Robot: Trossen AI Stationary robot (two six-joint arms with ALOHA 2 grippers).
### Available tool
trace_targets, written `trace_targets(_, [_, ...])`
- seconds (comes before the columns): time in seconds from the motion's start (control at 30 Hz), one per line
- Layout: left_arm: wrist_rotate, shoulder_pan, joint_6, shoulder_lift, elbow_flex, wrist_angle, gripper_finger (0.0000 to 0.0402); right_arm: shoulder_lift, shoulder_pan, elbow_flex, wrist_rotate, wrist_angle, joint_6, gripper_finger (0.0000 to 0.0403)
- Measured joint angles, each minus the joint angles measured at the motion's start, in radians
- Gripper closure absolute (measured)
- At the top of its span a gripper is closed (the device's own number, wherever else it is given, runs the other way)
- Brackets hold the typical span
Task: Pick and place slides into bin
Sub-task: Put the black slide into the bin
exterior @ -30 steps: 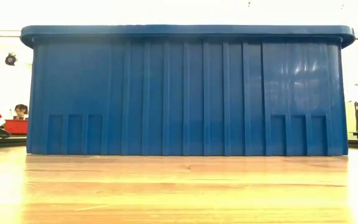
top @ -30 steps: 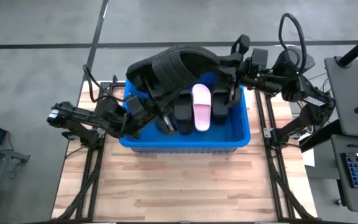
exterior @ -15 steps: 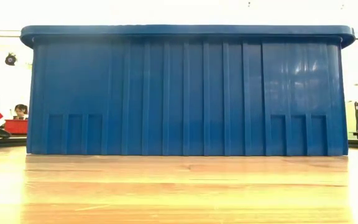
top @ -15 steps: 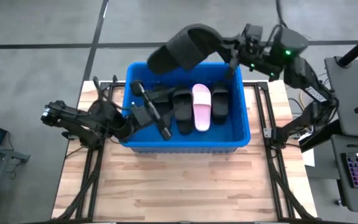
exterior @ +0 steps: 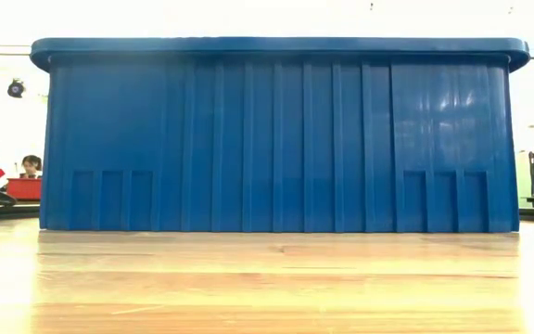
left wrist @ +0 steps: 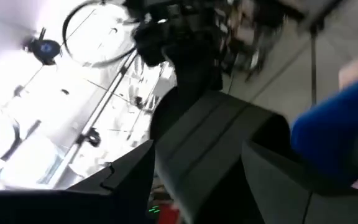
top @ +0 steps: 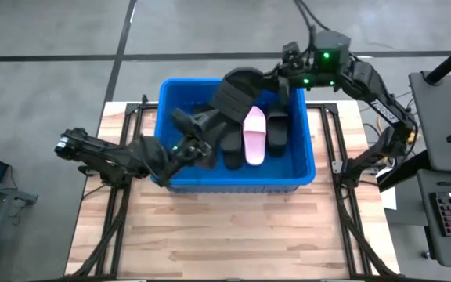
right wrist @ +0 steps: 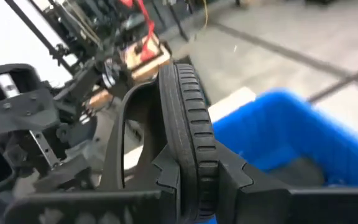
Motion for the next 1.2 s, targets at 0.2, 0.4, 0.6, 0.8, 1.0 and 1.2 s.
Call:
trace_targets(0.2, [-0.017,0.000,0.174,0.053,0.000,0.000,0.0176,0.037,-0.031,-0.001,-0.087,-0.036,0.042,0.0362])
trace_targets(0.4, [-0.046,0.000,0.226,0.091,-0.002,-0.001,0.0176,0.070,-0.053,-0.001,-0.172,-0.038,0.047,0.0363])
trace_targets(0.6, [-0.075,0.027,0.190,0.092,-0.012,-0.060,0.0176,0.081,-0.068,-0.001,-0.244,-0.036,0.048,0.0363])
trace_targets(0.8, [-0.073,0.075,0.171,0.090,-0.017,-0.122,0.0176,0.072,-0.075,-0.001,-0.247,-0.036,0.047,0.0363])
trace_targets(1.0, [-0.055,0.120,0.172,0.095,-0.017,-0.117,0.0176,0.067,-0.076,-0.001,-0.262,-0.086,0.033,0.0363])
trace_targets(1.2, [-0.030,0.129,0.178,0.095,-0.016,-0.060,0.0177,0.067,-0.075,-0.001,-0.273,-0.103,0.024,0.0363])
